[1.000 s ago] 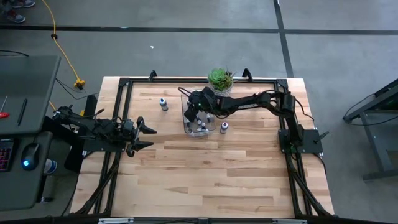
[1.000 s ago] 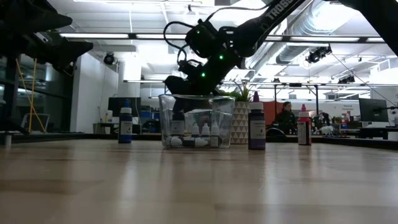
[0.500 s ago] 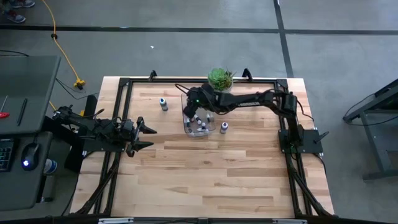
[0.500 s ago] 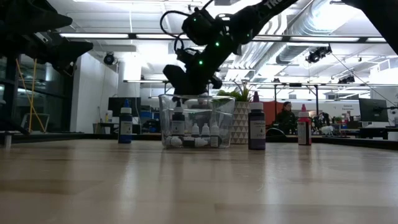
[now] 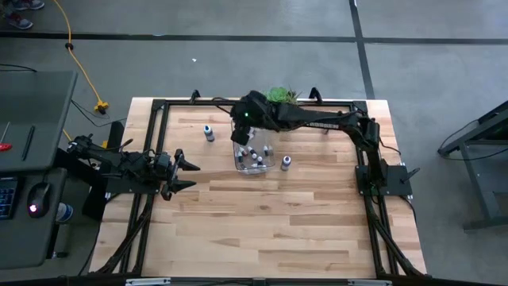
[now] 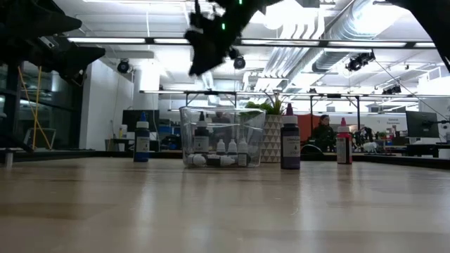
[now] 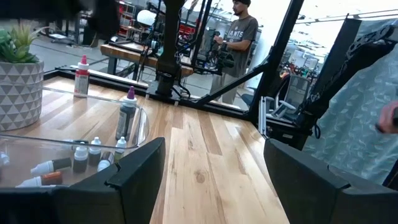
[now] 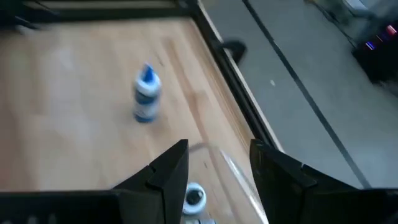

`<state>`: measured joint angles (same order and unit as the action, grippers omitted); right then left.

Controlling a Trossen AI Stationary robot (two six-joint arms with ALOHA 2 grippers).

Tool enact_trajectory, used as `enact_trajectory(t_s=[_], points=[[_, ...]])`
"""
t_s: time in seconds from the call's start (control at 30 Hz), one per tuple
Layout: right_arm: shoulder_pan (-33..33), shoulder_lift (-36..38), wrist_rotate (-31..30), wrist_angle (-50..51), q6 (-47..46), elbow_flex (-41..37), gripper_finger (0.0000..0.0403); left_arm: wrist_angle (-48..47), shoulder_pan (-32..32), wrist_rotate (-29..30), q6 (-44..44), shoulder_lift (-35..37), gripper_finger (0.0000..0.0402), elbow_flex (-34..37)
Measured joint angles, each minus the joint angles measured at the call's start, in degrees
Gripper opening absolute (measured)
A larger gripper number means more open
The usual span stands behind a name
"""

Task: Pick & Place food coloring
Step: Put the big blue food coloring bottle into the transparent bin

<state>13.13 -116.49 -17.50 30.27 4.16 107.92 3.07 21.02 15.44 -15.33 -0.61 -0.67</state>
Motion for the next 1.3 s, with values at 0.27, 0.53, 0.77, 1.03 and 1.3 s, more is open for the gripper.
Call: enact_trajectory(t_s=[0.27,0.53,0.77,1.03,1.3], points=[[0.11,-2.27,11.08,4.0,9.96,10.76,0.0161,0.0,0.0,0.0,0.0,-0.02,0.0271,0.0],[0.59,-9.64,17.52,10.39,9.06,23.5,0.0161,0.02,0.0,0.0,0.0,0.0,0.0271,0.0],[1.15,-13.98,15.82,8.8,4.93,24.47,0.0161,0.01,0.0,0.02,0.0,0.01,0.0271,0.0],[0.89,-18.5,14.84,4.27,3.16,24.3,0.0161,0.0,0.0,0.01,0.0,0.01,0.0271,0.0],[0.39,-21.77,17.93,-0.61,3.35,24.33,0.0174,0.0,0.0,0.02,0.0,0.0,0.0271,0.0]])
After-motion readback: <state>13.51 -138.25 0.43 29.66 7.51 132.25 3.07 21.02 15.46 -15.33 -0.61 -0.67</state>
